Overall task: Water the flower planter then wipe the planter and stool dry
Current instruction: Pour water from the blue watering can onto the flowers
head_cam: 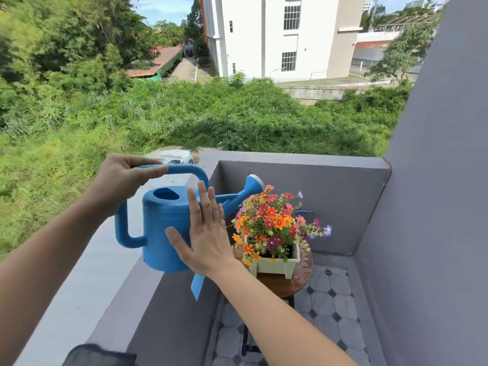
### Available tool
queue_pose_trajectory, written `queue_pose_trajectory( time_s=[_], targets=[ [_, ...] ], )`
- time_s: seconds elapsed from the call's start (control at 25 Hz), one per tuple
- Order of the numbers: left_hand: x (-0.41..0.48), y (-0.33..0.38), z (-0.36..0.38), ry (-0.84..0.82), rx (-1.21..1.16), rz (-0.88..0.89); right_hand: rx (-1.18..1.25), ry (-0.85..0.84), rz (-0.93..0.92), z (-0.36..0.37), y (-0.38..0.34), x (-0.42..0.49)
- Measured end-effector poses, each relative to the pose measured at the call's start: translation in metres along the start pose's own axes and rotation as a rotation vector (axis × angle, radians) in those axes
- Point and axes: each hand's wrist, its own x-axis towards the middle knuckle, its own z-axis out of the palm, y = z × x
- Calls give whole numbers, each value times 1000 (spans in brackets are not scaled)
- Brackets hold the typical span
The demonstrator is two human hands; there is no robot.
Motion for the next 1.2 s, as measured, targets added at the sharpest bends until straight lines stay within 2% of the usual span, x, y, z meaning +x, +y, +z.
queue_pose_trajectory(
  time_s=[0.16,0.32,0.64,0.92,1.2],
  targets=[
    [-21,-28,0,165,-130,-9,3,13,-46,16,4,8],
    [-46,-56,-10,349,-107,-47,78,-38,-2,50,-5,17],
    [-95,-118,-4,619,109,-192,174,-373,147,121,-15,11],
    [-121,-160,22,720,137,-245,189,-602,117,149,1,2],
    [-119,-160,32,669,69,-307,201,-651,108,146,10,11]
  ],
)
